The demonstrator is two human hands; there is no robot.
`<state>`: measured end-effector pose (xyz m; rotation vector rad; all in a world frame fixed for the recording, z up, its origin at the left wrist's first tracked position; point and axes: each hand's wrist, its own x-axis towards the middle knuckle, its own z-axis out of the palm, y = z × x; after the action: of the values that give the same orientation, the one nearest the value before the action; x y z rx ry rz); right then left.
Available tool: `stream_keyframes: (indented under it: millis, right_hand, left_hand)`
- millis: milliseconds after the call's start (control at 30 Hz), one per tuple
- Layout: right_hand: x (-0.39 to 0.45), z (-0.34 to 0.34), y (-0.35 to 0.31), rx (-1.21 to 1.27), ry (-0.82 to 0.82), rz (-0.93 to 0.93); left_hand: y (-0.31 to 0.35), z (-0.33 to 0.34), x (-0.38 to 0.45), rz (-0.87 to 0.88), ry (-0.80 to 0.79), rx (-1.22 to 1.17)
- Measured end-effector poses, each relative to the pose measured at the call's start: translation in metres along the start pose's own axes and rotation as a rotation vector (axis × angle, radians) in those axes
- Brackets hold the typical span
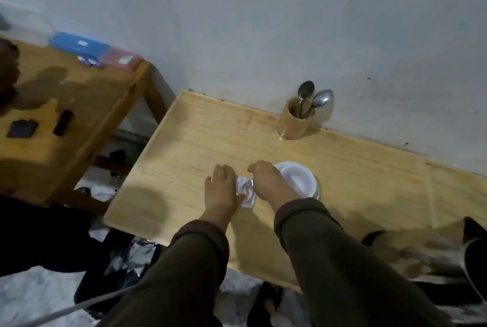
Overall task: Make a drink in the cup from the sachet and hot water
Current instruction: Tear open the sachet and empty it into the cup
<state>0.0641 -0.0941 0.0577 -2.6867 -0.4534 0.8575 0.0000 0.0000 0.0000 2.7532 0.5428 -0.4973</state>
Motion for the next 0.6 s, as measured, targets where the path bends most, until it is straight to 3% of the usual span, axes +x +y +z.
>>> stream_keyframes:
  millis: [167,267,600]
  right_hand:
    - [0.014,0.010,-0.006,-0.060,-0.068,0.014]
    - [0.020,0.015,-0.009,-0.082,-0.024,0.019]
    - [0.033,0.022,-0.016,-0.202,-0.003,0.125]
  left_hand:
    - [-0.005,-0.001,0.008,0.014,0.096,-0.100]
    - [-0.007,0.000,0.009,0.027,0.129,-0.094]
    - [-0.005,0.000,0.017,0.069,0.092,-0.211]
